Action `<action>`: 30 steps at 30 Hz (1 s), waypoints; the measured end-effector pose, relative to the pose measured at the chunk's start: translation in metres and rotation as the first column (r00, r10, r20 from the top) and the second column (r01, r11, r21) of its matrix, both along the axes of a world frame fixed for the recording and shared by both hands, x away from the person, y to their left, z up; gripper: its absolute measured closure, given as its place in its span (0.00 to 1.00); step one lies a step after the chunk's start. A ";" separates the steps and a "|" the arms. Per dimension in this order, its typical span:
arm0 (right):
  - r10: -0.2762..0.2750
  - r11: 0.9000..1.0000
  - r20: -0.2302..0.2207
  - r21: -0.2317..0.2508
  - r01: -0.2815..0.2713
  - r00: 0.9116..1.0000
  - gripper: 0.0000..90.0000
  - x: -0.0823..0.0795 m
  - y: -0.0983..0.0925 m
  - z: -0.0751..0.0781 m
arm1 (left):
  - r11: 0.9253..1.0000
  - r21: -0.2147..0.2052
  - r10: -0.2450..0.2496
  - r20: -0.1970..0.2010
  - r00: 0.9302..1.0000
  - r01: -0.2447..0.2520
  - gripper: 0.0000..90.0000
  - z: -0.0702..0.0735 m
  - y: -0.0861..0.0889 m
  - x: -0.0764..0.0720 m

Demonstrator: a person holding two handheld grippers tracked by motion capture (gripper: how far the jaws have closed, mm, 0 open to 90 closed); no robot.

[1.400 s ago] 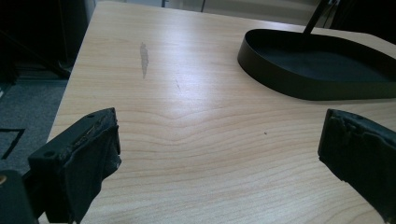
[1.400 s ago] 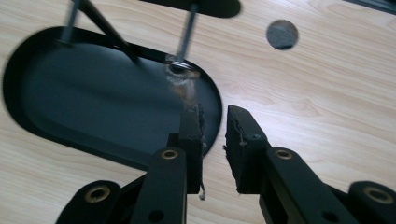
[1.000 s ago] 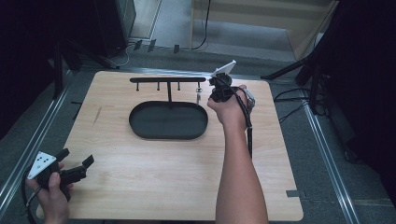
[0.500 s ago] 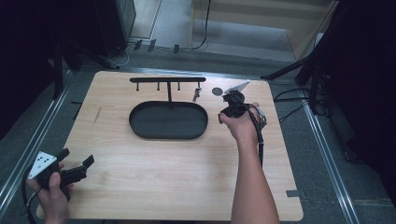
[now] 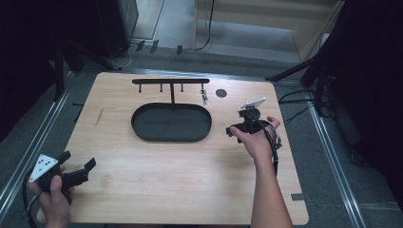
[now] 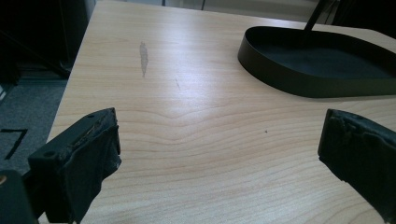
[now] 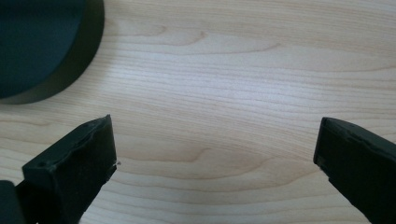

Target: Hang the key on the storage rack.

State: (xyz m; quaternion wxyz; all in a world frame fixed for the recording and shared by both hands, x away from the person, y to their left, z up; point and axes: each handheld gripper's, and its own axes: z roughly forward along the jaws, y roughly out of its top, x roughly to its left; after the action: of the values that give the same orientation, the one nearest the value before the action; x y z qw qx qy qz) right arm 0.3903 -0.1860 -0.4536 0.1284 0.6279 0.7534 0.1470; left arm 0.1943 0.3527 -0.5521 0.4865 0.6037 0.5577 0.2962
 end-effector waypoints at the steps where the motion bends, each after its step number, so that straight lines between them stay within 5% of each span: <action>1: 0.007 1.000 0.016 -0.001 -0.007 1.000 0.00 -0.003 -0.003 -0.002 | 1.000 0.000 0.001 0.000 1.000 -0.001 0.00 0.000 0.000 0.000; 9: -0.014 0.999 0.078 0.037 0.011 0.997 0.00 -0.021 -0.025 -0.018 | 1.000 0.005 0.000 0.000 1.000 0.000 0.00 0.000 0.000 0.000; 16: -0.031 0.998 0.165 0.052 0.023 0.986 0.00 -0.040 -0.045 -0.031 | 1.000 0.008 0.003 -0.002 1.000 -0.003 0.00 0.000 -0.001 0.000; 24: -0.040 0.996 0.268 0.091 0.016 0.963 0.00 -0.067 -0.068 -0.049 | 1.000 0.010 0.004 0.001 1.000 -0.004 0.00 0.000 -0.001 0.000; 29: -0.094 0.988 0.341 0.147 0.045 0.935 0.00 -0.094 -0.093 -0.067 | 1.000 0.011 0.005 0.002 1.000 -0.005 0.00 0.000 -0.001 0.000; 30: -0.094 0.988 0.341 0.147 0.045 0.935 0.00 -0.094 -0.093 -0.067 | 1.000 0.011 0.005 0.002 1.000 -0.005 0.00 0.000 -0.001 0.000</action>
State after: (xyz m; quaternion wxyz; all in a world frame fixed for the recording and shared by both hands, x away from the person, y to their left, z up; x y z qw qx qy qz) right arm 0.2967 -0.2795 -0.5207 0.2209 0.6257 0.6844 0.3023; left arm 0.1941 0.3514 -0.5520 0.4828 0.6048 0.5571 0.3011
